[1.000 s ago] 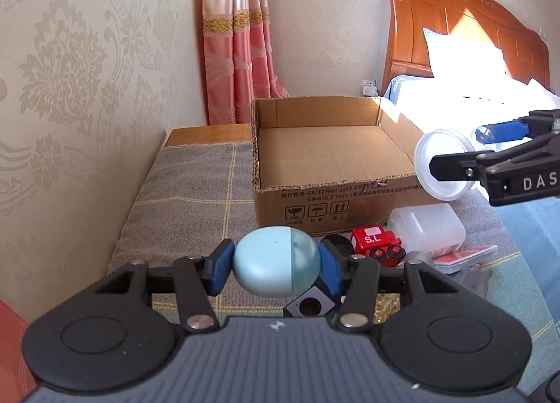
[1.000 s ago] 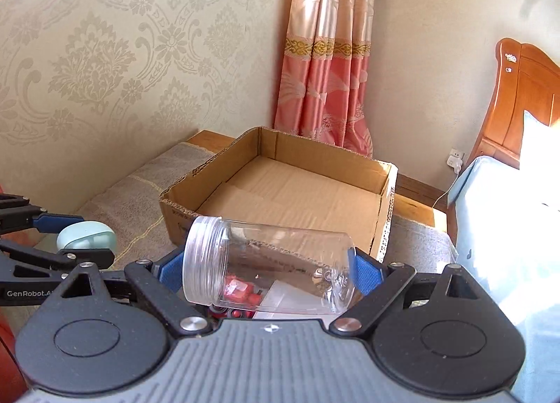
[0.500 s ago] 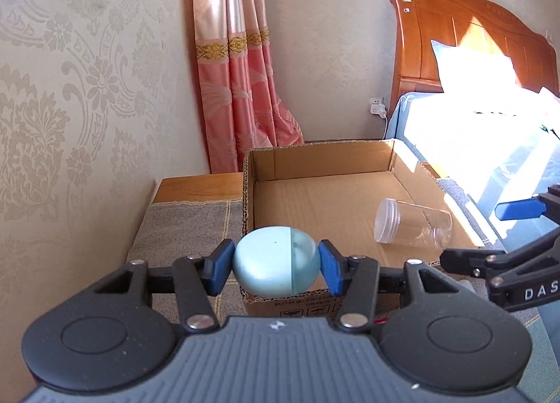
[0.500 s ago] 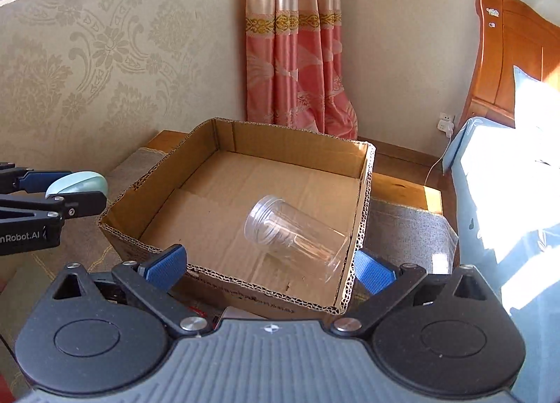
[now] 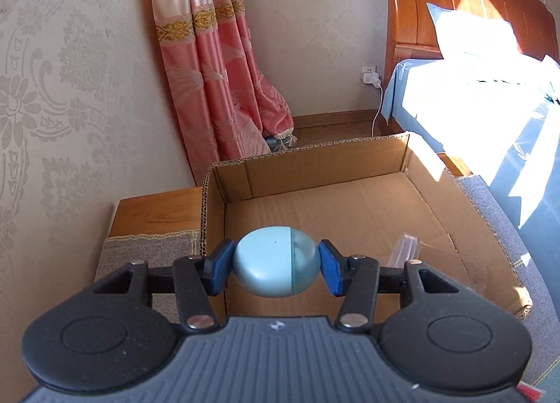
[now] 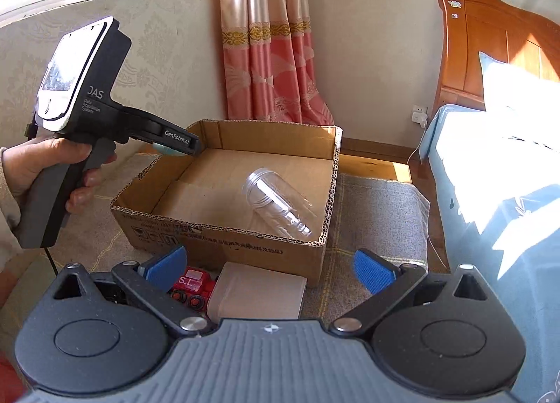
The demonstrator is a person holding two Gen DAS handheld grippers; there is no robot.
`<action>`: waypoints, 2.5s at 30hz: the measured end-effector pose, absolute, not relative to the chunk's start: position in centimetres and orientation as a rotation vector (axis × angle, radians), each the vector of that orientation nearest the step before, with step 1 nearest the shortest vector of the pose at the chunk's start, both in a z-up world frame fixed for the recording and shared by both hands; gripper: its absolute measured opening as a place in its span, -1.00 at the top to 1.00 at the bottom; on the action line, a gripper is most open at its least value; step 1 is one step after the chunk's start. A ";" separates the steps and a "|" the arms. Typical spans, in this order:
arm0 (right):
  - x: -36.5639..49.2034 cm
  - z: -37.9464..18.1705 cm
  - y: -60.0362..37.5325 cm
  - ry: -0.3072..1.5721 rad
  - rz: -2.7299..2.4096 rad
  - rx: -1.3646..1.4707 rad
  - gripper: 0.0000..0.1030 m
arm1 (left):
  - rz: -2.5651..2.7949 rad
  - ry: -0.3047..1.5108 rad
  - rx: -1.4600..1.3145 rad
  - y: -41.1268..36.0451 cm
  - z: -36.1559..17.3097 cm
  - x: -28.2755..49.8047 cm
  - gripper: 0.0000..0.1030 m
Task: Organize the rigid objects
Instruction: 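Carry both items to the cardboard box and open both tools inside, then return the left tool to the black toy train and grasp it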
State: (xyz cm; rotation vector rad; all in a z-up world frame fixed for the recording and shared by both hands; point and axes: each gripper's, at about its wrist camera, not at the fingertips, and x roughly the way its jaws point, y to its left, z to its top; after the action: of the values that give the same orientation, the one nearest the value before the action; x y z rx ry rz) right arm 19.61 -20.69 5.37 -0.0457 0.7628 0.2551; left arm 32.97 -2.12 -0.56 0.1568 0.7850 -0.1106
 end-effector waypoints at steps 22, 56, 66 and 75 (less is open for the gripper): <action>17.7 3.7 -22.9 0.808 0.186 0.017 -1.00 | -0.067 0.674 0.194 -0.9 2.1 28.8 -0.95; 12.0 -0.6 -21.2 0.886 0.258 -0.053 -1.00 | -0.073 0.728 0.075 4.1 -3.4 10.9 -0.99; 10.4 -2.7 -18.7 0.941 0.376 -0.121 -1.00 | -0.098 0.753 0.050 5.1 -4.5 10.5 -0.99; 10.0 -4.8 -17.7 0.952 0.356 -0.203 -1.00 | -0.061 0.733 0.033 6.1 -4.4 12.0 -0.99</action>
State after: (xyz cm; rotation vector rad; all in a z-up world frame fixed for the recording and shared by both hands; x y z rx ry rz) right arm 9.96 -17.69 -4.79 -0.2027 0.9521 0.3563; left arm 12.04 6.14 -4.41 0.0334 0.7334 -0.0607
